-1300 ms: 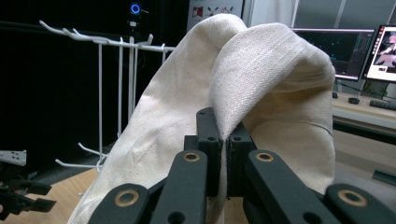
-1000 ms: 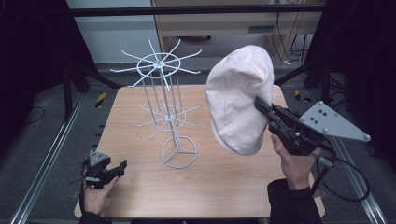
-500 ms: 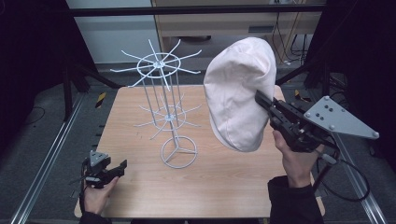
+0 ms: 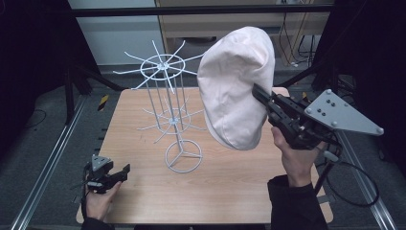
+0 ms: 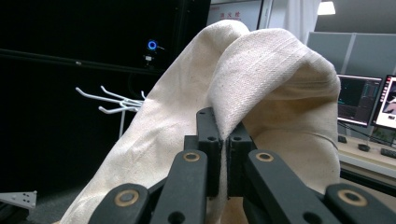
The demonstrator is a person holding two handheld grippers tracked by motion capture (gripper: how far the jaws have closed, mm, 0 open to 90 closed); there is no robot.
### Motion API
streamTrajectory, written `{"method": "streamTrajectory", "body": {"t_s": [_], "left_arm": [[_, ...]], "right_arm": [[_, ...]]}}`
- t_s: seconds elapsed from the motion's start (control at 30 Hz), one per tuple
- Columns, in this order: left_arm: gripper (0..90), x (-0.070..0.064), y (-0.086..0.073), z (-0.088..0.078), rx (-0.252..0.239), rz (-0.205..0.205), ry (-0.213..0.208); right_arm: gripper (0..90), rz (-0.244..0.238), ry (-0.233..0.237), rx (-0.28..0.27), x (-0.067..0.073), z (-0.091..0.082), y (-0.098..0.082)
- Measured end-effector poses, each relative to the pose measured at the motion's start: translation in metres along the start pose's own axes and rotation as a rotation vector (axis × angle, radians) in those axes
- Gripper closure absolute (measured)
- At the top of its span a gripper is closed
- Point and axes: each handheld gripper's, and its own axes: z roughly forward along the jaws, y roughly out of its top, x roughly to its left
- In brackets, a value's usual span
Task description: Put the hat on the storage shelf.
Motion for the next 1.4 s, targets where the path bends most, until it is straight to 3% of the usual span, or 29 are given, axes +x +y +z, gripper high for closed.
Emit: {"method": "streamTrajectory", "body": {"t_s": [0.33, 0.63, 0.97, 1.4], "left_arm": [[33.2, 0.001, 0.0, 0.0, -0.001, -0.002, 0.0], [33.2, 0.001, 0.0, 0.0, -0.002, -0.001, 0.0], [33.2, 0.0, 0.0, 0.0, 0.0, 0.0, 0.0], [33.1, -0.001, 0.0, 0.001, 0.003, 0.002, 0.0]], "right_arm": [[88.5, -0.003, 0.027, 0.017, 0.008, 0.022, 0.001], [88.5, -0.003, 0.059, 0.054, 0.017, 0.039, -0.01], [88.4, 0.0, 0.09, 0.086, 0.023, 0.042, -0.027], [88.1, 0.043, 0.117, 0.114, 0.024, 0.039, -0.053]]}}
